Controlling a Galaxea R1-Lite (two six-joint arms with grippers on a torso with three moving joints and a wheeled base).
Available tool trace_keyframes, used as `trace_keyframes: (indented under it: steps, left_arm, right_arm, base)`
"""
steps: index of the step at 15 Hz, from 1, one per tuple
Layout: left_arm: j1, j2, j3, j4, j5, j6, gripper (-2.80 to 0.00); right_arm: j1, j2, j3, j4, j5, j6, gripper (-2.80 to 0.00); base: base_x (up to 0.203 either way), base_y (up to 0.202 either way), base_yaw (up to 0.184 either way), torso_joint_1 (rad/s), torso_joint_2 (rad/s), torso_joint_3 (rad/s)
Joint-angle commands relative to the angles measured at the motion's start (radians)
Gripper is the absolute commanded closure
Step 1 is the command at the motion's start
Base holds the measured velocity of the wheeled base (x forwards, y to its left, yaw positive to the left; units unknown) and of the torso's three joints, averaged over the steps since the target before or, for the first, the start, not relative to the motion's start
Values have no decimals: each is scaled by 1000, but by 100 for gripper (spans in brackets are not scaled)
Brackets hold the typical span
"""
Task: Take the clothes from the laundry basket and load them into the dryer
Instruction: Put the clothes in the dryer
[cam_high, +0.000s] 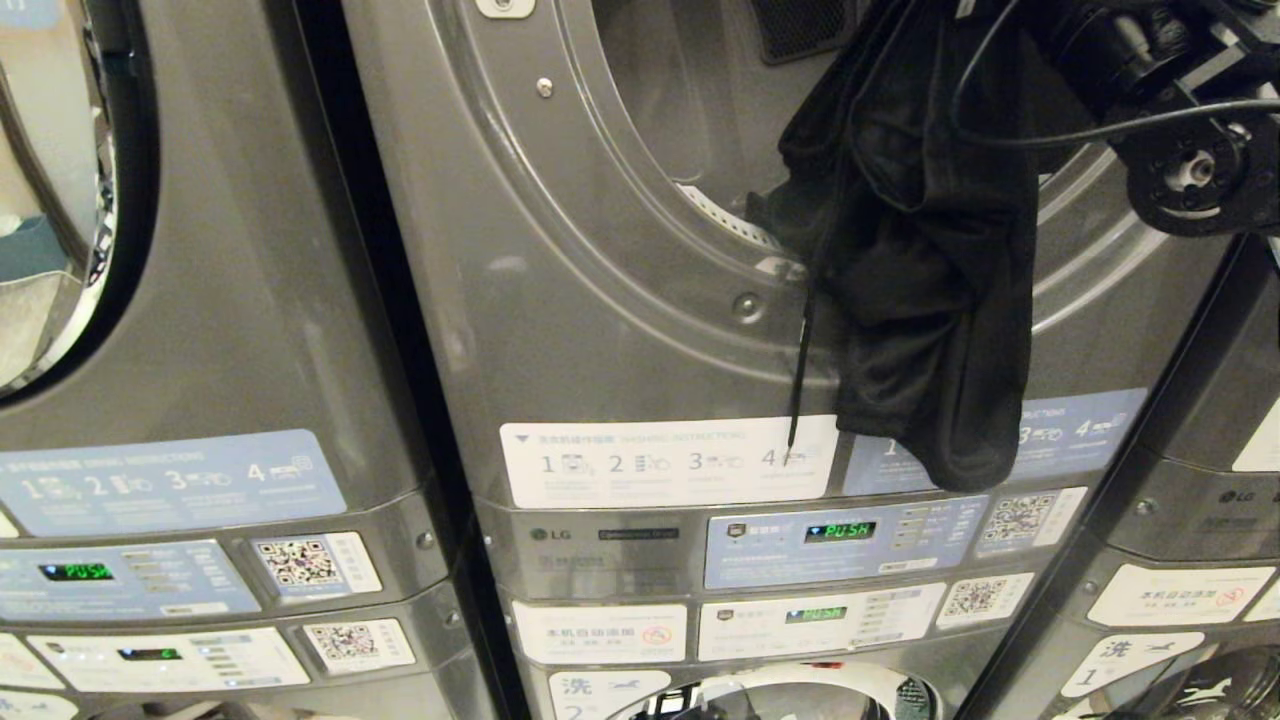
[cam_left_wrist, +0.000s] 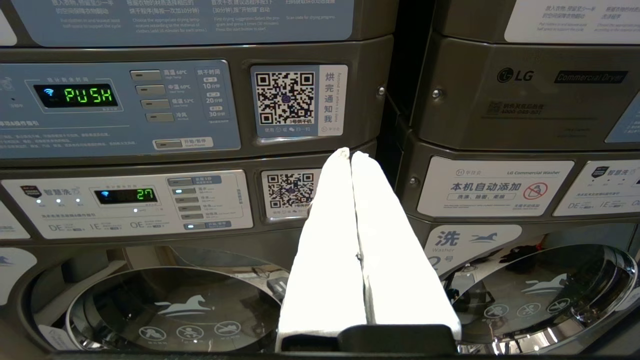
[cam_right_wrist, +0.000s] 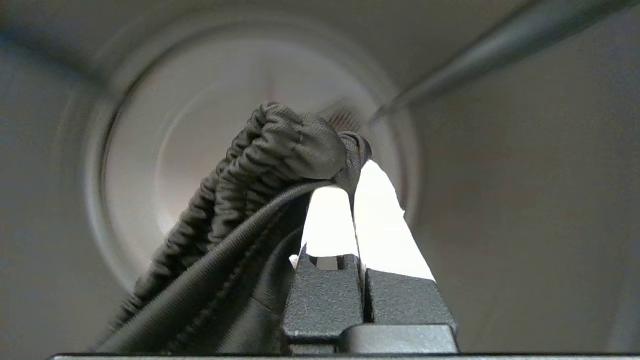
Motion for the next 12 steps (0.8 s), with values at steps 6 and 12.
trace_keyframes:
  steps: [6, 12]
  left_arm:
    - [0, 0, 0, 0, 0, 0, 0]
    - [0, 0, 0, 0, 0, 0, 0]
  right_arm:
    - [44, -133, 1, -12, 2, -7, 0]
    - [40, -103, 1, 41, -2, 20, 0]
  base:
    - [0, 0, 0, 0, 0, 0]
    - [0, 0, 0, 0, 0, 0]
